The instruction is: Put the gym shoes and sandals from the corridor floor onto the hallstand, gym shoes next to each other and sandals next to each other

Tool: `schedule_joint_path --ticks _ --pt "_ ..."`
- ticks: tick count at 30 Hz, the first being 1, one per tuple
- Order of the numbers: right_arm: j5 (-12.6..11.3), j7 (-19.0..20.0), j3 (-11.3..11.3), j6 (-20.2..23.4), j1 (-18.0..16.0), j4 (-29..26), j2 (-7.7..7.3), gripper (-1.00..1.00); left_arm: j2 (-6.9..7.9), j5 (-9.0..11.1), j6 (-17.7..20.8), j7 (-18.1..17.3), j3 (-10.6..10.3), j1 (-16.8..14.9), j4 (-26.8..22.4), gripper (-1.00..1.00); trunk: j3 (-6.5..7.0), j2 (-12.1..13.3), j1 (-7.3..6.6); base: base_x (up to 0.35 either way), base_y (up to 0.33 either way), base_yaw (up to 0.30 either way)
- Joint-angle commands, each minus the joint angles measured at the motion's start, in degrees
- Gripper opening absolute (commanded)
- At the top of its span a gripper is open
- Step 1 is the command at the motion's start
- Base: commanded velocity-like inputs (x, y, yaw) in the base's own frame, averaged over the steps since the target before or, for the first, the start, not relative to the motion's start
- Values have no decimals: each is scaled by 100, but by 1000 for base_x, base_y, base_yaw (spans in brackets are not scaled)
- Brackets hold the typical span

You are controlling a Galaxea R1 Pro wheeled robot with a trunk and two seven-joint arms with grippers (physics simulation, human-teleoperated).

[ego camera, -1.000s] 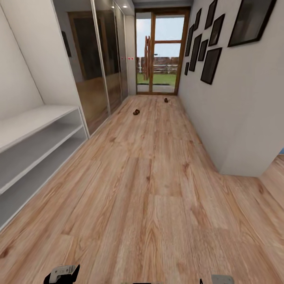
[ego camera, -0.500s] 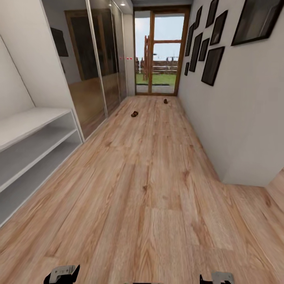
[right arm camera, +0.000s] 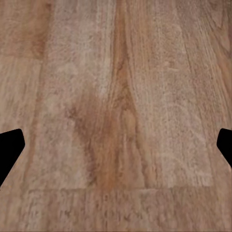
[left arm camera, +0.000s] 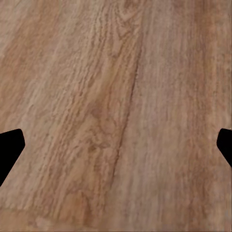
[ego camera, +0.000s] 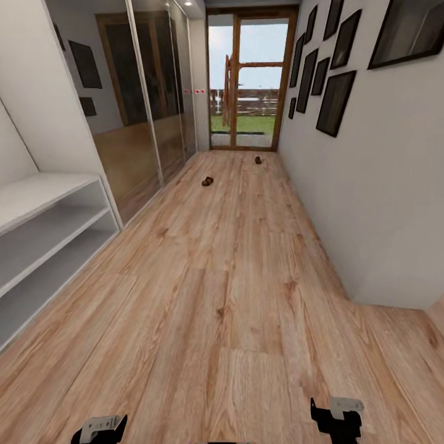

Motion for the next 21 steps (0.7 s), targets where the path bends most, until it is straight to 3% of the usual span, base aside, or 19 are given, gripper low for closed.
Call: schedule_joint_path --ticks 1,21 --pt "64 -10 -40 -33 -4 25 0 100 -10 -41 -17 -32 52 -4 7 100 -5 -2 2 336 -105 0" --pt "77 -12 -36 -103 -4 242 7 100 -34 -35 -19 -32 52 -4 21 100 -5 -2 2 336 -105 0"
